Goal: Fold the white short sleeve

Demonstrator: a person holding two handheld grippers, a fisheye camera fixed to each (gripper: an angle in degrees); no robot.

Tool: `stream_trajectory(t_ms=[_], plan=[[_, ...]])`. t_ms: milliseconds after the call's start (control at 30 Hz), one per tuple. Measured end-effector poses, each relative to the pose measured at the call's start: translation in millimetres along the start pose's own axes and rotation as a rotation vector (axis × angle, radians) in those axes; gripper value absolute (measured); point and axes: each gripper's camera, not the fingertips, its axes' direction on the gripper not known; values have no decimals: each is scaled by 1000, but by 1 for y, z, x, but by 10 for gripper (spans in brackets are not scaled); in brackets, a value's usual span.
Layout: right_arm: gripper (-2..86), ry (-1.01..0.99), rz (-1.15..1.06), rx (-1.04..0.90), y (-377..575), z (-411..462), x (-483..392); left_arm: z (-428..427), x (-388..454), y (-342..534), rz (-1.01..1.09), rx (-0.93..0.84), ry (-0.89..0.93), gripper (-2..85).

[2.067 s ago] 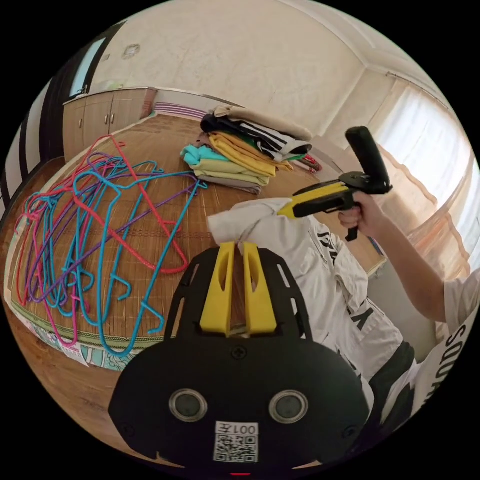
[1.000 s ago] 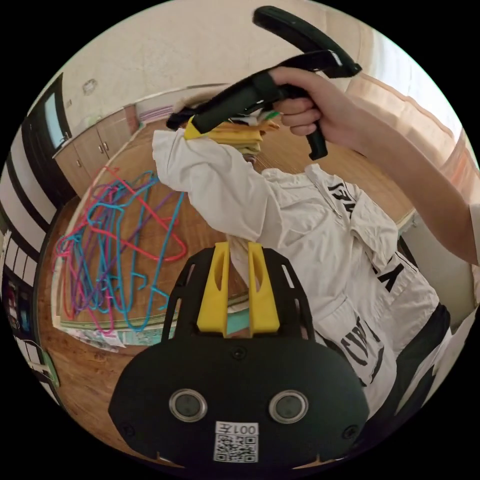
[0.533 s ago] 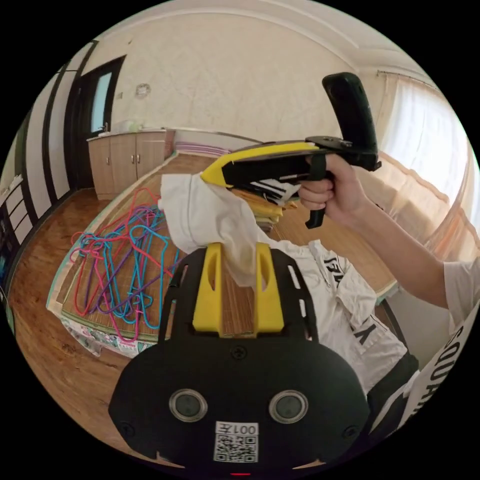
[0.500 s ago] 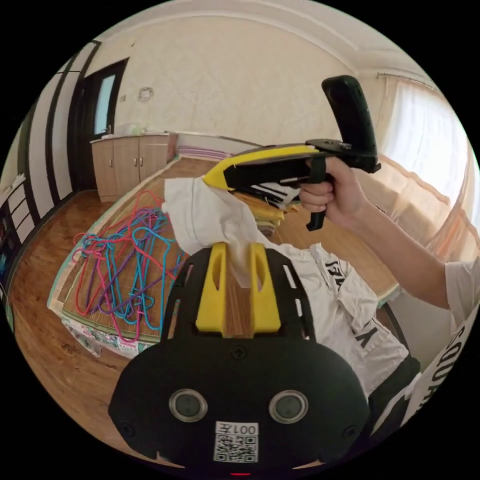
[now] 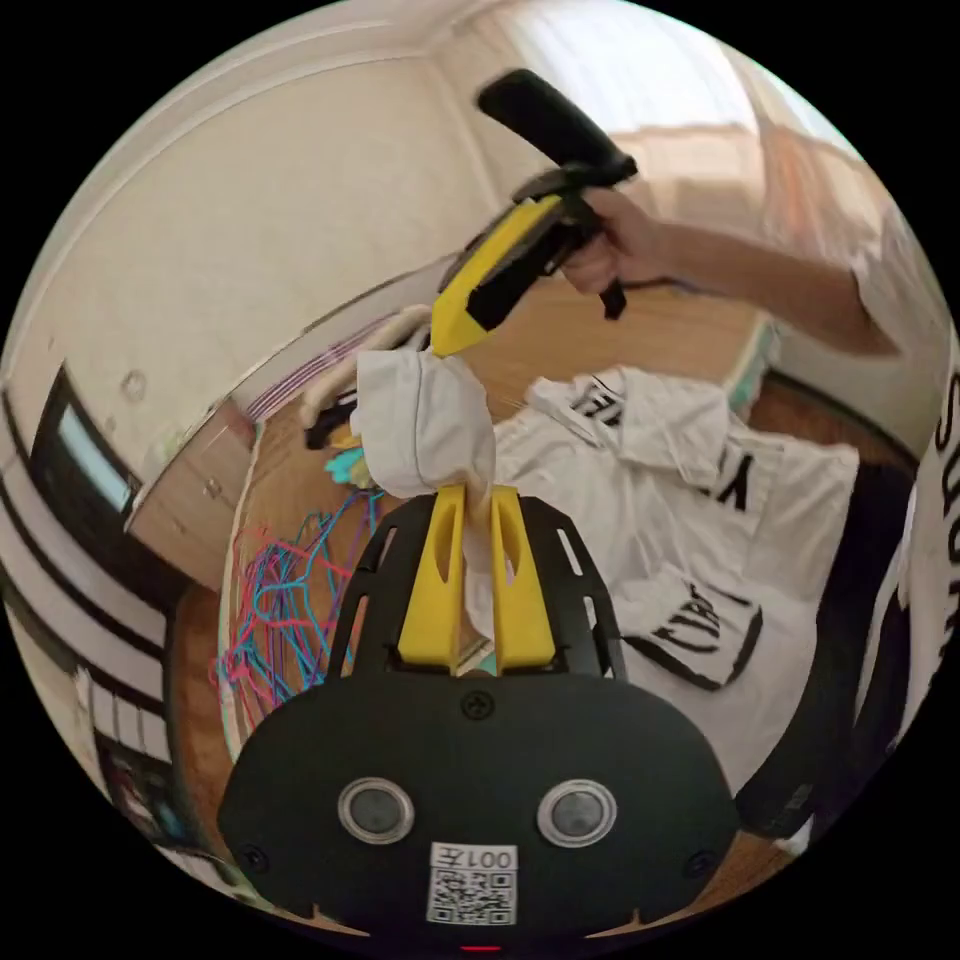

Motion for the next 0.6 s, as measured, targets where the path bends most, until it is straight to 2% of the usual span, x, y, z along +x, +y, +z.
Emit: stream_trajectory(t_ms=[67,133,233,300,433,533,600], plan=[[6,16,62,-113,31,10,-13,20,39,-9,122,-88,41,44],[6,4,148,-309,71,36,-29,46,83,-8,215,-221,82,60],[8,31,193,-498,104,62,-46,54,111,1,270,-304,54,63],[11,37,206,-488,107,62,-47,50,108,2,222,-308,42,62],[26,111,287,-280,83,56,-14,55,79,-2,80,-341,-17,52],[57,130,329,-165,59,74,21,80,68,-3,74,-426,-110,54],[83,137,351,-169,44,96,42,94,65,-3,80,-456,-137,60]])
